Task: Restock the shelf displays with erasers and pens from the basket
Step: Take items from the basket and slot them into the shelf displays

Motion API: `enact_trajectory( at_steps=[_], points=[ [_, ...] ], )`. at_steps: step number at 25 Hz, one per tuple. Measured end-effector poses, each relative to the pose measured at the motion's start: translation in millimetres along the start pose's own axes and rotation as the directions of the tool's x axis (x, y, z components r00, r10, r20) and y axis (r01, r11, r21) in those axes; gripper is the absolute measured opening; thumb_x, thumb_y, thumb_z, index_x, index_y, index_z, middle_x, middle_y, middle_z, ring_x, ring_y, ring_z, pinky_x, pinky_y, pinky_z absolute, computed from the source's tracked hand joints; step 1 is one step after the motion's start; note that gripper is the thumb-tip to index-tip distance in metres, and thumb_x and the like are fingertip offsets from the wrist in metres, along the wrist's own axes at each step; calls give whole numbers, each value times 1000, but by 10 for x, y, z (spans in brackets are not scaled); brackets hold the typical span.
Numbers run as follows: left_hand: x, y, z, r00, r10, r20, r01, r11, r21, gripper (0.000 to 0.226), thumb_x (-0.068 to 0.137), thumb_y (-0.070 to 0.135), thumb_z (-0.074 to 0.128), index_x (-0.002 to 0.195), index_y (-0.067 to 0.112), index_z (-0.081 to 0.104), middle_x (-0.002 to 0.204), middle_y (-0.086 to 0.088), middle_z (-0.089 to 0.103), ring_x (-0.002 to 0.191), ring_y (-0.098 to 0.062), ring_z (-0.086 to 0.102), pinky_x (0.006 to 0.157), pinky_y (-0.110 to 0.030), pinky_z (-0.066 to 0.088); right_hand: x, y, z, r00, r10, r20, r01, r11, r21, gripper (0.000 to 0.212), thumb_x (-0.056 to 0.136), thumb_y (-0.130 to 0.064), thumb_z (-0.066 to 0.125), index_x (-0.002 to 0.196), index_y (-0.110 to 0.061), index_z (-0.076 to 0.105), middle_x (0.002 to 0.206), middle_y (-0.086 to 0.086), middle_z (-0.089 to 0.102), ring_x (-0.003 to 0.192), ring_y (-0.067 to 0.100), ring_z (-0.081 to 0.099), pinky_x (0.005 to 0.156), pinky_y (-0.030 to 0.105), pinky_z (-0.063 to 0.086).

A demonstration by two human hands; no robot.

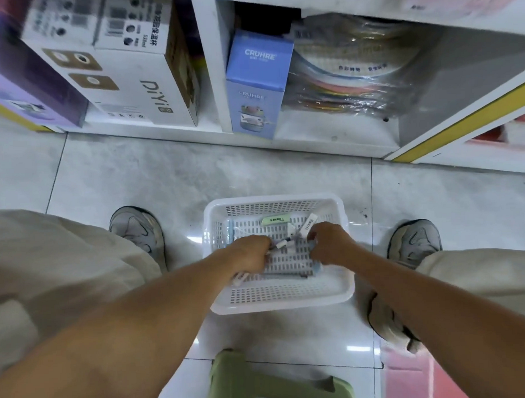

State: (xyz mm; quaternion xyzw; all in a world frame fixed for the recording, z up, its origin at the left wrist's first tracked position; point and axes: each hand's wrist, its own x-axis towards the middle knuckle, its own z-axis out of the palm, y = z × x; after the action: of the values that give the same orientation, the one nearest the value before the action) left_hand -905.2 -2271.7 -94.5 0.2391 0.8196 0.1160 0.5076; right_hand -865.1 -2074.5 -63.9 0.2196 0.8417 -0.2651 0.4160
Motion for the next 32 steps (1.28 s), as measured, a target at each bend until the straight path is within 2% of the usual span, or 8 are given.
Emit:
enact_trajectory(
  at_steps=[4,7,10,12,17,24,28,32],
  points=[
    [-258,133,-274,999,-4,-32,-10,901,-433,32,89,37,67,100,7,66,86,-14,71,70,-23,66,70,-33,55,-340,-65,-526,983,-143,117,98,939,330,35,72,11,78,101,-6,68,103,29,68,73,28,70,73,39,63],
    [-547,411,-561,998,29,-62,-68,539,-839,26,88,26,72,91,3,60,56,-10,53,46,-19,46,48,-29,41,-703,-131,-923,951,-295,93,217,850,480,31,78,6,78,103,-7,66,101,31,68,79,32,69,78,40,62],
    [-839,777,-915,979,101,-178,-204,381,-902,18,92,22,68,89,7,57,51,-2,37,44,-15,31,45,-25,26,-1051,-286,-1275,928,-371,18,292,758,583,33,81,6,75,109,-8,64,82,21,70,71,28,66,74,35,59],
    [-1109,1020,-1186,957,176,-231,-281,364,-888,17,91,19,69,85,10,56,52,-2,33,43,-14,28,43,-23,24,-1323,-419,-1517,903,-422,-82,377,683,625,37,80,10,74,112,-2,60,73,15,66,65,27,63,70,33,57],
    [-1797,1350,-1846,887,251,-388,-462,479,-746,17,84,3,72,79,8,57,48,-1,43,38,-11,31,39,-20,26,-2014,-766,-1938,789,-545,-286,587,527,615,35,80,11,74,107,-4,59,67,12,65,59,24,65,62,28,58],
    [-2633,1445,-2855,747,-10,-665,-587,459,-667,20,85,5,72,77,11,54,42,3,38,35,-9,29,36,-17,24,-2518,-1400,-2549,609,-522,-598,780,257,570,15,86,6,69,100,3,67,87,21,74,79,28,76,71,23,60],
    [-2813,1251,-3354,688,-166,-707,-604,409,-684,17,85,8,72,83,10,55,43,2,38,33,-10,29,37,-16,24,-2531,-1665,-2800,504,-576,-644,864,333,378,23,83,4,74,101,-10,74,94,10,78,86,26,76,75,24,60],
    [-2770,1091,-3642,710,-175,-682,-592,375,-713,17,87,12,71,83,11,54,44,3,39,32,-10,30,35,-17,27,-2449,-1874,-2901,519,-568,-638,850,426,311,30,82,7,74,105,-13,76,110,1,76,94,23,75,88,33,58]
  ],
)
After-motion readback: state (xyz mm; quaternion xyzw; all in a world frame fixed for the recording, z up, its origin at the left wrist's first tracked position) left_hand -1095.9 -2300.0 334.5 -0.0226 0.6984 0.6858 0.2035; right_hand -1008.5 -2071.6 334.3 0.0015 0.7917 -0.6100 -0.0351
